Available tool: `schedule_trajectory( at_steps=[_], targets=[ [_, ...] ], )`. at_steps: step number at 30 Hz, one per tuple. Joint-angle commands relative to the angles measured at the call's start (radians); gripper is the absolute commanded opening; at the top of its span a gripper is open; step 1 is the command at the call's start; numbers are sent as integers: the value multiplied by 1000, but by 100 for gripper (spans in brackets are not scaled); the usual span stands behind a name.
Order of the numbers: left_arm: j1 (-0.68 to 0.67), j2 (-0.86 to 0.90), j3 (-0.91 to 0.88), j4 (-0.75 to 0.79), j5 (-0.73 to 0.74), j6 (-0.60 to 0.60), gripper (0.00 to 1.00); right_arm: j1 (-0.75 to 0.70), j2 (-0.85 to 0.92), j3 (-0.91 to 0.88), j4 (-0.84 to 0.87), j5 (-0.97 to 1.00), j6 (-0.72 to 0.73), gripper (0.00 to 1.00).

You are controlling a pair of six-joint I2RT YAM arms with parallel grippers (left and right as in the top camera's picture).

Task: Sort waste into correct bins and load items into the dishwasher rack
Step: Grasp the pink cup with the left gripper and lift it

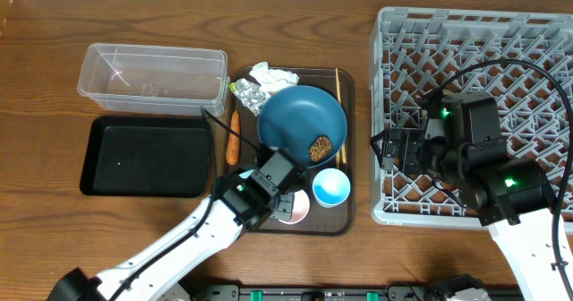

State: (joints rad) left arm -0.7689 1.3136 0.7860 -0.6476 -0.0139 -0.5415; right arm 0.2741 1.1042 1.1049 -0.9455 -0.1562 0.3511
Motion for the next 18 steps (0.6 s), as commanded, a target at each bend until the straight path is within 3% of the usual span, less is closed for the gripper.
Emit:
schedule_trajectory(
  at_steps=[1,5,18],
  targets=[
    [-3,29,24,0,18,1,22,4,-4,21,-1,10,11,99],
    [-3,36,24,3,18,1,6,4,-4,21,-2,10,12,99],
    [37,-163,86,-51,67,4,6,4,-4,21,-8,10,11,99]
  ],
)
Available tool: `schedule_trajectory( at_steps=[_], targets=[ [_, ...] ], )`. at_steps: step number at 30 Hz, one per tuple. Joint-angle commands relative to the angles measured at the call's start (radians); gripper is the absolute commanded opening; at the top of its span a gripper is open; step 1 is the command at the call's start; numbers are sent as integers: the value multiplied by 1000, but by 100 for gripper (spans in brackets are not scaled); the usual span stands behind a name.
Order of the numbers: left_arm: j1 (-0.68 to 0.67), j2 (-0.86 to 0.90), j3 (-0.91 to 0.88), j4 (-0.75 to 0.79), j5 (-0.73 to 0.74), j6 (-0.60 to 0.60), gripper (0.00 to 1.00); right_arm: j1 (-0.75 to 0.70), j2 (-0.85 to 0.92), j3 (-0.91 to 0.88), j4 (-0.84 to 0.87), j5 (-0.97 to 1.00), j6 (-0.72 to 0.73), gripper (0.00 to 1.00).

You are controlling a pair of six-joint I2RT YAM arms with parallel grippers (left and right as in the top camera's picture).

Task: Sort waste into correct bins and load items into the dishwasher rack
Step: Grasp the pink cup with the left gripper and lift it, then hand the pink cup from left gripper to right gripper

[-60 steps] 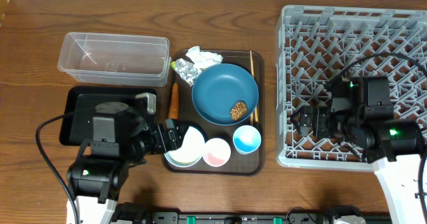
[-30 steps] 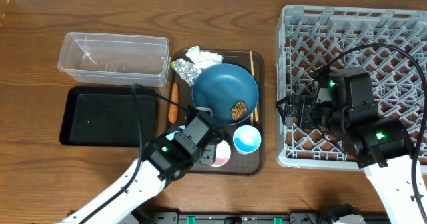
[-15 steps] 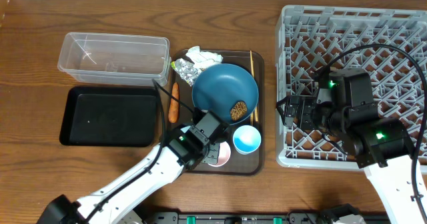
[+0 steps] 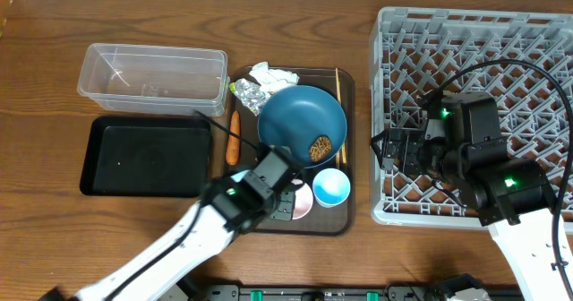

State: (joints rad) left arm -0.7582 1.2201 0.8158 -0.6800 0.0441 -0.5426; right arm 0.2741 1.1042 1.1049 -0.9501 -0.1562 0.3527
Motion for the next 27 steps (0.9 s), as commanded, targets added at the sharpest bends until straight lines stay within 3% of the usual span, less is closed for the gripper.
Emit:
schedule_trajectory(
  at_steps=[1,4,7,11,15,17,20,27],
  targets=[
    [43,-97,65,-33,12,7,6,4,-4,21,-5,10,10,99],
    [119,-183,73,-24,117,56,6,4,-4,21,-3,-15,3,99],
    [232,-247,73,0,294,103,6,4,-4,21,30,-161,-76,99],
    [427,-273,73,74,713,188,6,4,-4,21,132,-555,-250,98],
    [584,-245,73,224,1193,213,6,9,-4,21,238,-808,-274,93],
    [625,-227,73,282,1326,212,6,24,-4,21,286,-881,-274,93],
    [647,-204,73,333,1436,208,6,62,-4,21,344,-922,-274,93],
    [647,-190,73,389,1519,204,6,174,4,21,438,-887,-272,90]
  ],
)
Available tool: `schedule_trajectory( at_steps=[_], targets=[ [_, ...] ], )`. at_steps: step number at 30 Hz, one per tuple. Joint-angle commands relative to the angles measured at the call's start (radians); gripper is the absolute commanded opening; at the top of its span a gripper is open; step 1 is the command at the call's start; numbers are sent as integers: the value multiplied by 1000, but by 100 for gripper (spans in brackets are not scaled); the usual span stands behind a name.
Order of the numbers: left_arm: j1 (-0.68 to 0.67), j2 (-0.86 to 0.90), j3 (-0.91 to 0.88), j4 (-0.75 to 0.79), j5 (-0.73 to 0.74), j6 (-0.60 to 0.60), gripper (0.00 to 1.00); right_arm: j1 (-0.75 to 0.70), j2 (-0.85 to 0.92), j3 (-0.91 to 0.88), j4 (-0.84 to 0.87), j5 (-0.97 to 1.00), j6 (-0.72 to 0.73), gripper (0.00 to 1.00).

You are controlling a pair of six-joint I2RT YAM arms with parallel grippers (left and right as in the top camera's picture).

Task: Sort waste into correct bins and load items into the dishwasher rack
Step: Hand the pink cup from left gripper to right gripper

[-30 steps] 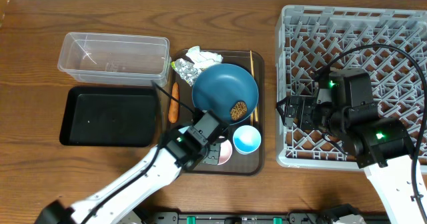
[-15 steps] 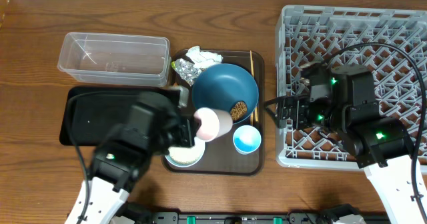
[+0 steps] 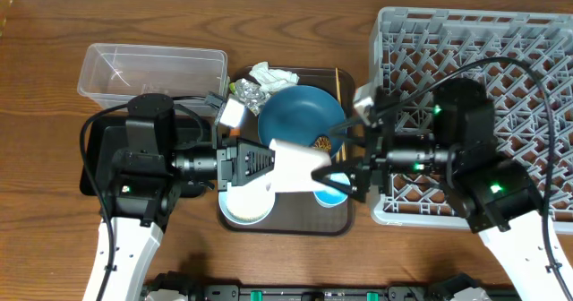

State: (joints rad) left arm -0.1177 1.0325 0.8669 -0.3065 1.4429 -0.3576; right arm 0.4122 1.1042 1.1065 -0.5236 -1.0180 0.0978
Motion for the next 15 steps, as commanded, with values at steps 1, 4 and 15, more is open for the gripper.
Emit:
schedule_trajectory(
  at_steps=[1,4,15],
  targets=[
    [6,-2,22,19,120,20,6,50,10,19,15,-26,-18,88],
    [6,-1,22,31,120,20,6,88,25,19,13,-26,-18,82],
    [6,-1,22,63,92,16,43,111,32,19,6,-25,-35,53]
  ],
)
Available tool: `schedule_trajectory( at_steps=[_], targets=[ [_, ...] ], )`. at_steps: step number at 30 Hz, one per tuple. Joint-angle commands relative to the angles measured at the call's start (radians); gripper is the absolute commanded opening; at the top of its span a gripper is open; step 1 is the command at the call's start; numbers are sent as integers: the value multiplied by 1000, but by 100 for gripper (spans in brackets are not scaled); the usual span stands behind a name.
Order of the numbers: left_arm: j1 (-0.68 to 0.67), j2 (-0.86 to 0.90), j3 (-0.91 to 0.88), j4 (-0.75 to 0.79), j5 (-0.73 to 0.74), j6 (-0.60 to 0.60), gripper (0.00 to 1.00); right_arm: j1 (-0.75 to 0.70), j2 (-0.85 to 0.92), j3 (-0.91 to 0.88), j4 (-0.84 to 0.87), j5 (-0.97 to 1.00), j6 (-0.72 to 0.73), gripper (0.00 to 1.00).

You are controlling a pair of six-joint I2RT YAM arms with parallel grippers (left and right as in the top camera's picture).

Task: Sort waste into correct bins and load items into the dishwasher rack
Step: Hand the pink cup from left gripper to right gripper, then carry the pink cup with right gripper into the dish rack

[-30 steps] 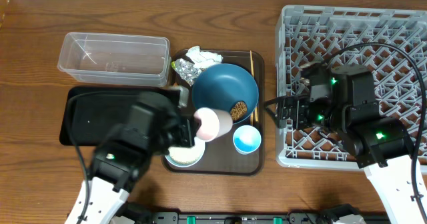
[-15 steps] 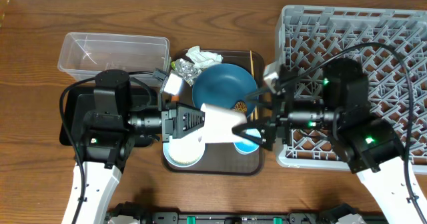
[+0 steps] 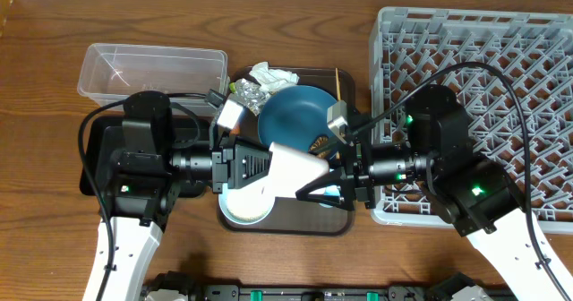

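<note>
A pale pink cup [image 3: 291, 168] lies sideways in the air above the brown serving tray [image 3: 286, 225]. My left gripper [image 3: 269, 168] is shut on its left end. My right gripper [image 3: 324, 177] reaches in from the right, its fingers spread open around the cup's right end. On the tray sit a large blue bowl [image 3: 295, 113] with food scraps, a white plate [image 3: 246, 207], crumpled foil [image 3: 248, 93], tissue [image 3: 271, 73], a carrot [image 3: 235, 126] and chopsticks [image 3: 337, 75]. The grey dishwasher rack [image 3: 501, 50] stands at the right.
A clear plastic bin [image 3: 152, 73] stands at the back left, with a black bin [image 3: 94, 153] in front of it, partly under my left arm. A small blue bowl [image 3: 336, 193] shows only partly beneath the right gripper.
My right gripper has moved left from the tray's right edge, and its open fingers now reach around the cup's free end. The left gripper still holds the cup in about the same place.
My left gripper was first down on the pink cup at the tray's front, with the right gripper resting over the rack. Then the left held the cup sideways above the tray while the right had come over open. Now the right fingers bracket the cup.
</note>
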State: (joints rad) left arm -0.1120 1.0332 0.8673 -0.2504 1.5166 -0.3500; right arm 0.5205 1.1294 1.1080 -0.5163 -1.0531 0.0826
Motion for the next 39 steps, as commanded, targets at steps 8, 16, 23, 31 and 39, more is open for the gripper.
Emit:
schedule_trajectory(
  at_steps=[8,16,23,31,39],
  targets=[
    [1,-2,21,67,-44,-42,98,-47,-64,19,-168,359,-26,52],
    [0,-2,21,137,-44,-101,98,-280,-171,75,-448,805,121,47],
    [0,-2,21,137,-44,-101,98,-605,-160,79,-585,962,180,48],
    [0,-2,21,136,-43,-101,98,-919,-13,79,-731,1110,268,49],
    [0,-2,21,136,-43,-101,98,-1068,157,79,-756,1071,249,50]
  ],
)
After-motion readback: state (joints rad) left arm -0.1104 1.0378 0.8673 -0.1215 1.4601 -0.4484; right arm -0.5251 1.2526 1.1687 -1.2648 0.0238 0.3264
